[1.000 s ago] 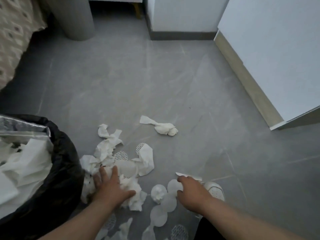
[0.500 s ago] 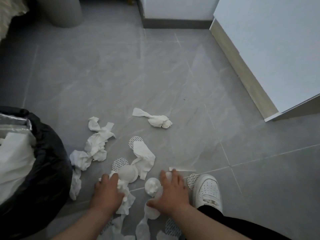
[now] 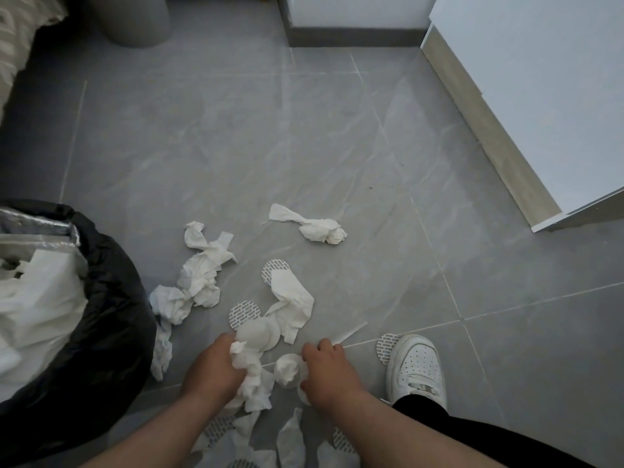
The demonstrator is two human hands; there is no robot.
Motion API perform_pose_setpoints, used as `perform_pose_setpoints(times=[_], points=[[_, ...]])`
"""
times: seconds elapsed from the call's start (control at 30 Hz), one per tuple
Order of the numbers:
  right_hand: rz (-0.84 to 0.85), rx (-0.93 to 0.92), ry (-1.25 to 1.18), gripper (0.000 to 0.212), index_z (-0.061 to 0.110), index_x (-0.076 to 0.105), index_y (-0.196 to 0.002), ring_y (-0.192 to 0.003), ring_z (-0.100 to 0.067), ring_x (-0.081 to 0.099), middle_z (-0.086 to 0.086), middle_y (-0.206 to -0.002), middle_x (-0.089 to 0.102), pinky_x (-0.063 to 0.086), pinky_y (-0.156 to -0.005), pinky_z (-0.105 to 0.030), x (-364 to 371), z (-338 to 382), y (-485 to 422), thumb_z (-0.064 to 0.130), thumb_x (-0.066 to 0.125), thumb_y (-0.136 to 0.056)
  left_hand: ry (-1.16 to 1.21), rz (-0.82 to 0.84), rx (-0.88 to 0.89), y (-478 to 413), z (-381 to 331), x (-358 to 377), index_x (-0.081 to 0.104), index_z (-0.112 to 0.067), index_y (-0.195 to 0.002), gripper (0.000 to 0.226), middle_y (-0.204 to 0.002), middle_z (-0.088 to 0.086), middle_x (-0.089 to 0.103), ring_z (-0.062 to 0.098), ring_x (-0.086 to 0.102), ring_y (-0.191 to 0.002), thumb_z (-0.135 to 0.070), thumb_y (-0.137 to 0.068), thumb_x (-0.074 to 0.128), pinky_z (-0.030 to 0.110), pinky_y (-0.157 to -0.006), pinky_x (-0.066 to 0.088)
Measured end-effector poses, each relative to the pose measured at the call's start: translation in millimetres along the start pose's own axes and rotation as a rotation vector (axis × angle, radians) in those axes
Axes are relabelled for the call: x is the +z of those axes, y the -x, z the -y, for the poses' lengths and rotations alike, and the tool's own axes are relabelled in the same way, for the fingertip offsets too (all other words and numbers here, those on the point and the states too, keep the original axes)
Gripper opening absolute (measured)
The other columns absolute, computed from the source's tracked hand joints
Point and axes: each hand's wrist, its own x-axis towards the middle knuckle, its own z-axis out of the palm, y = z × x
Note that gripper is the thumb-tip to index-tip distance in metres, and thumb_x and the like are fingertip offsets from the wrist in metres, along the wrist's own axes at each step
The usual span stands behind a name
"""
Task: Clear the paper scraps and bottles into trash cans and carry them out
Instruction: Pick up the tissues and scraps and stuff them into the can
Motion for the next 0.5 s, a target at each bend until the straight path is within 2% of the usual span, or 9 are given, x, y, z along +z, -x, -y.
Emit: perform_pose_setpoints(times=[0.07, 0.13, 0.2, 0.27, 0.37, 0.5], points=[[0.053, 0.01, -0.129, 0.026, 0.019, 0.051, -0.107, -0.112, -0.03, 0.049, -0.009, -0.118, 0.052, 0.043, -0.09, -0.035, -2.8, -2.7, -3.5, 0.019, 0.059, -0.082, 0.086, 0.036, 0.002, 0.5, -4.8, -4.2, 0.049, -0.023, -0.074, 0.022, -0.073, -0.004, 0.061, 0.019, 0.059, -0.071, -0.02, -0.063, 0.068, 0.031, -0.062, 0.045], [0.078, 0.03, -0.251, 0.011, 0.024, 0.049, -0.082, -0.097, -0.025, 0.055, -0.005, -0.098, 0.056, 0.042, -0.078, -0.029, -8.2, -5.7, -3.1, 0.018, 0.058, -0.08, 0.177, 0.037, -0.001, 0.8, -12.7, -9.8, 0.055, -0.021, -0.075, 0.023, -0.072, -0.001, 0.063, 0.02, 0.06, -0.07, -0.01, -0.061, 0.069, 0.033, -0.063, 0.047], [0.068, 0.052, -0.327, 0.026, 0.026, 0.038, -0.067, -0.083, -0.02, 0.051, 0.002, -0.08, 0.051, 0.037, -0.067, -0.026, -18.3, -7.3, -0.7, 0.018, 0.06, -0.079, 0.268, 0.051, -0.007, 3.9, -26.2, -20.6, 0.058, -0.014, -0.078, 0.023, -0.072, 0.003, 0.064, 0.019, 0.06, -0.066, -0.002, -0.061, 0.068, 0.033, -0.057, 0.048], [0.048, 0.06, -0.392, 0.029, 0.027, 0.038, -0.065, -0.078, -0.017, 0.049, 0.009, -0.071, 0.046, 0.037, -0.06, -0.027, -37.7, -5.2, 6.0, 0.02, 0.064, -0.077, 0.336, 0.085, 0.0, 9.5, -42.7, -36.5, 0.057, -0.012, -0.08, 0.025, -0.072, 0.007, 0.064, 0.018, 0.06, -0.062, 0.001, -0.063, 0.069, 0.03, -0.049, 0.049], [0.02, 0.03, -0.437, 0.021, 0.026, 0.047, -0.069, -0.073, -0.013, 0.051, 0.01, -0.073, 0.05, 0.036, -0.053, -0.018, -79.7, 4.4, 20.8, 0.021, 0.067, -0.076, 0.405, 0.114, 0.041, 22.1, -73.0, -72.4, 0.058, -0.013, -0.086, 0.029, -0.077, 0.009, 0.066, 0.02, 0.064, -0.064, 0.002, -0.067, 0.072, 0.027, -0.047, 0.05], [-0.064, -0.056, -0.455, 0.014, 0.02, 0.057, -0.085, -0.069, -0.009, 0.051, 0.003, -0.081, 0.057, 0.039, -0.056, -0.023, -145.0, 33.9, 53.5, 0.02, 0.068, -0.075, 0.504, 0.134, 0.108, 49.9, -111.2, -134.6, 0.06, -0.005, -0.092, 0.027, -0.069, 0.008, 0.066, 0.015, 0.063, -0.054, 0.007, -0.071, 0.072, 0.025, -0.046, 0.049]])
